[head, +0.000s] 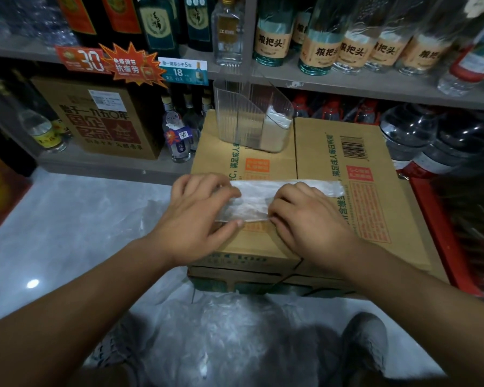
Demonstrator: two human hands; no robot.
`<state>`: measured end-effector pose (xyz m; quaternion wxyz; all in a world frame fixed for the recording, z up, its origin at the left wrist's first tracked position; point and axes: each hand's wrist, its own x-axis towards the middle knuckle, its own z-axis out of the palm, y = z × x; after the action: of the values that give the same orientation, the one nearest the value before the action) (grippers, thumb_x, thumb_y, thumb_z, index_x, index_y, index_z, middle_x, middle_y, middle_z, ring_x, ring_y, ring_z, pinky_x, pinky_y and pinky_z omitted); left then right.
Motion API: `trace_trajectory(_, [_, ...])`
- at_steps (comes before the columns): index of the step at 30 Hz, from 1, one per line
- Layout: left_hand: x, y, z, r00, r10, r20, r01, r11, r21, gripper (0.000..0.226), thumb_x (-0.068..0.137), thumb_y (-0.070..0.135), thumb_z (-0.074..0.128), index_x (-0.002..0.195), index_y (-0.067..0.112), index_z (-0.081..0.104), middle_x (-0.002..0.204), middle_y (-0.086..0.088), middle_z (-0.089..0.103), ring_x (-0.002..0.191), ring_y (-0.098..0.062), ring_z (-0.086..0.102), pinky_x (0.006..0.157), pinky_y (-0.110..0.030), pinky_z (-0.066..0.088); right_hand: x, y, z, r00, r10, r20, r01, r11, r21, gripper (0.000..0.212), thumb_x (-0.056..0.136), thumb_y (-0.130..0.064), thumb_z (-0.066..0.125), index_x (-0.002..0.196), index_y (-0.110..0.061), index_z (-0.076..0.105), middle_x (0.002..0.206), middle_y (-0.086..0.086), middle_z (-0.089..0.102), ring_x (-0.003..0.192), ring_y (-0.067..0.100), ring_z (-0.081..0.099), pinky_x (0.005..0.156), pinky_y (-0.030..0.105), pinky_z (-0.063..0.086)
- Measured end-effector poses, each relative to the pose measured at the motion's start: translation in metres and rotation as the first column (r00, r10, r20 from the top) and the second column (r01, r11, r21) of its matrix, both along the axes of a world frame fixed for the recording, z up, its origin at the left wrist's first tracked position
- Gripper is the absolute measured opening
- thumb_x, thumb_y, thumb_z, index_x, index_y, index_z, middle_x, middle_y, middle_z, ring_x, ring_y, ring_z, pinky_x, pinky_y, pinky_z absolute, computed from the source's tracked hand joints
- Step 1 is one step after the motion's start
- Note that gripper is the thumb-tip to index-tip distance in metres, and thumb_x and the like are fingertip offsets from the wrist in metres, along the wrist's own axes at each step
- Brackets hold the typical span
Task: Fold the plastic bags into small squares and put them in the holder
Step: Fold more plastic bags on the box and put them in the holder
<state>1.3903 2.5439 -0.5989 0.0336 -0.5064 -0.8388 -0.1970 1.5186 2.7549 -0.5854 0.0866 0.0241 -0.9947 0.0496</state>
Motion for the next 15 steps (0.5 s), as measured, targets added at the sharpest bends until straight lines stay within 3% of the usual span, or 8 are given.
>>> trace_trajectory(4, [0.0,-0.003,0.0,1.0,0.017,-0.022,-0.016,1.0,0.01,0.042,0.088,0.064,0.049,0.104,0.03,0.067,0.102,0.014,0.056,0.103,-0.013,0.051,0.088,-0.029,0.019,-0.005,-0.001,0.01,0.998,-0.027,0.052,0.032,0.995,-0.093,0.014,0.095,-0.026,0.051,0.096,-0.018,0.062,0.096,0.0,0.061,0.091,0.023,0.052,0.082,0.041,0.046])
trace_trajectory(7, [-0.003,-0.003,0.003,0.993,0.111,0.025,-0.112,0.993,0.031,0.033,0.09,0.056,0.048,0.1,0.031,0.068,0.097,0.016,0.059,0.097,-0.015,0.055,0.084,-0.033,0.026,-0.005,0.003,0.021,0.993,-0.043,0.107,0.061,0.982,-0.179,0.011,0.097,-0.034,0.053,0.1,-0.025,0.058,0.098,-0.008,0.059,0.094,0.016,0.05,0.088,0.038,0.042])
trace_trajectory(10, [-0.005,-0.001,0.007,0.964,0.236,0.123,-0.243,0.969,0.048,0.029,0.092,0.05,0.049,0.097,0.03,0.069,0.096,0.012,0.064,0.097,-0.017,0.056,0.086,-0.039,0.038,-0.006,0.01,0.03,0.984,-0.084,0.157,0.113,0.976,-0.186,0.026,0.091,-0.05,0.062,0.104,-0.029,0.055,0.099,-0.014,0.055,0.096,0.012,0.049,0.087,0.032,0.032])
trace_trajectory(15, [-0.011,0.002,0.01,0.91,0.367,0.193,-0.388,0.917,0.086,0.019,0.097,0.042,0.057,0.092,0.027,0.068,0.085,0.007,0.066,0.09,-0.023,0.06,0.083,-0.042,0.047,-0.018,0.022,0.027,0.959,-0.249,0.137,0.281,0.902,-0.328,0.012,0.099,-0.041,0.055,0.096,-0.031,0.06,0.089,-0.014,0.062,0.088,0.012,0.058,0.09,0.039,0.045])
